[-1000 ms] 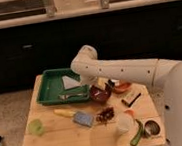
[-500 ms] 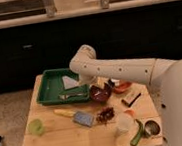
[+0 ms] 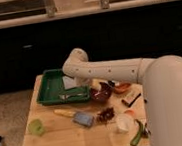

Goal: Place fork in table surface

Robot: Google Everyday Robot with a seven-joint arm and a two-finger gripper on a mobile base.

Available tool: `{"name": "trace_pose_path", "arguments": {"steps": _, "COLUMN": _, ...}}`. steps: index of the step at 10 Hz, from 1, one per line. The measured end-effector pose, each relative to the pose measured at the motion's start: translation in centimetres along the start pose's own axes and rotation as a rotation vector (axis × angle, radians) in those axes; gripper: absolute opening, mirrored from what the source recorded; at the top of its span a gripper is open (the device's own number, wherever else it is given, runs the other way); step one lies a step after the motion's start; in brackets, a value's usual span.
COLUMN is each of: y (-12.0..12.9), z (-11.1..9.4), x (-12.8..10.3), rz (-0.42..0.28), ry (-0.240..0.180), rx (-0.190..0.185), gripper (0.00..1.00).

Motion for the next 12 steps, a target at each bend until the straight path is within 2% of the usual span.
{"name": "trace_pose_path", "arguments": {"steps": 2, "y": -2.5, "z": -0.2, "x": -1.2, "rz": 0.04, "ry": 0.023, "rx": -0.02, "gripper": 0.8}}
{"name": "trace_pose_path", "arguments": {"steps": 4, "y": -4.1, "z": -1.0, "x": -2.0, "rz": 0.07, "ry": 0.046, "rx": -0.005, "gripper": 0.8}}
{"name": "trace_pose_path", "arguments": {"steps": 8, "y": -7.3, "z": -2.3, "x": -2.8, "rz": 0.171, "ry": 0.069, "rx": 0.061, "gripper": 0.8}}
{"name": "trace_pose_path", "arguments": {"steps": 11, "y": -10.3, "z": -1.9, "x": -2.2, "rz": 0.224, "ry": 0.028, "rx": 0.13, "gripper": 0.8}}
{"name": "trace_pose_path", "arguments": {"steps": 12, "y": -10.7, "z": -1.9, "x": -1.8, "rz": 0.232, "ry": 0.018, "rx": 0.143, "gripper": 0.8}}
